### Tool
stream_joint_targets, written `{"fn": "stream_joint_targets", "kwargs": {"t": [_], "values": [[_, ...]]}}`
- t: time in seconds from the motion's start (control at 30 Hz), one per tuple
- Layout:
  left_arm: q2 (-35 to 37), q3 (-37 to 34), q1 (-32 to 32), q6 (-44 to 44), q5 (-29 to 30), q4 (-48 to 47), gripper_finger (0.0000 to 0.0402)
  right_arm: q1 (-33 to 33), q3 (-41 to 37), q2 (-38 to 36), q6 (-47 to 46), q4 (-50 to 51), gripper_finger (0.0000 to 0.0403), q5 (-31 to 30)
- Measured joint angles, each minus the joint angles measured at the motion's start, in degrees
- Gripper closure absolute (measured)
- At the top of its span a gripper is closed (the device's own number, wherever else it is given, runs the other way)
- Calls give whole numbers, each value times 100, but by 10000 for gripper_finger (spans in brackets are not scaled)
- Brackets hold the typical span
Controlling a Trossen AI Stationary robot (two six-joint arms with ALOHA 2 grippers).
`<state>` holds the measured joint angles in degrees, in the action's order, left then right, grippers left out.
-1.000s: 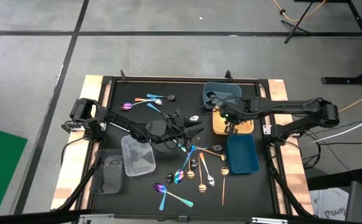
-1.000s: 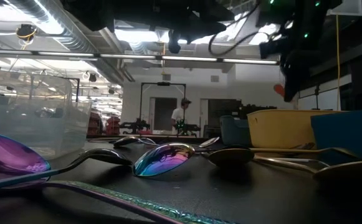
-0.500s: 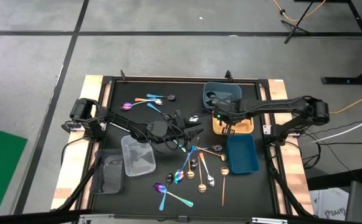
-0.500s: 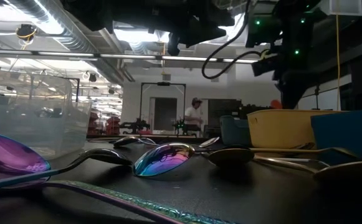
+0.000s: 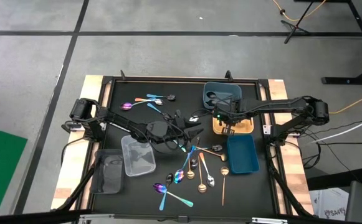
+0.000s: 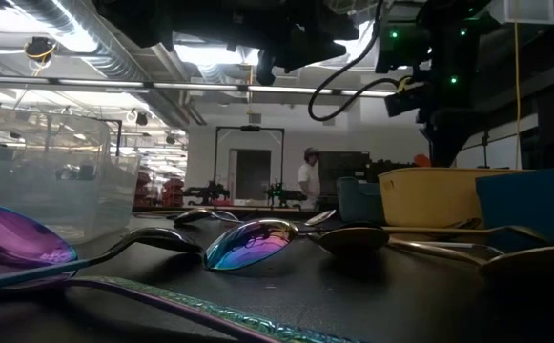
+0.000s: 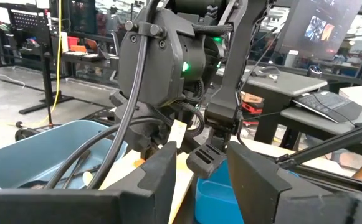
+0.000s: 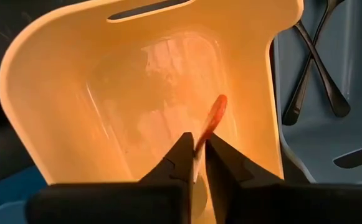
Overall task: Sort silverware by color (type)
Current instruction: Put the purple spoon into the transparent bin
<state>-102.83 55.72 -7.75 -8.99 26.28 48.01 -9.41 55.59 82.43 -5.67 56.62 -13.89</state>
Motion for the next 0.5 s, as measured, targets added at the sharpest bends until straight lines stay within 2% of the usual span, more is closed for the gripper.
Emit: {"fn": "stream_joint_targets", "kwargs": {"t": [0.23,0.5], "values": [[0,0,0,0,0,-2,265,0,0,-2,2,-9,313,-136],[0,0,0,0,0,0,265,0,0,-4,2,-59,306,-150]]}}
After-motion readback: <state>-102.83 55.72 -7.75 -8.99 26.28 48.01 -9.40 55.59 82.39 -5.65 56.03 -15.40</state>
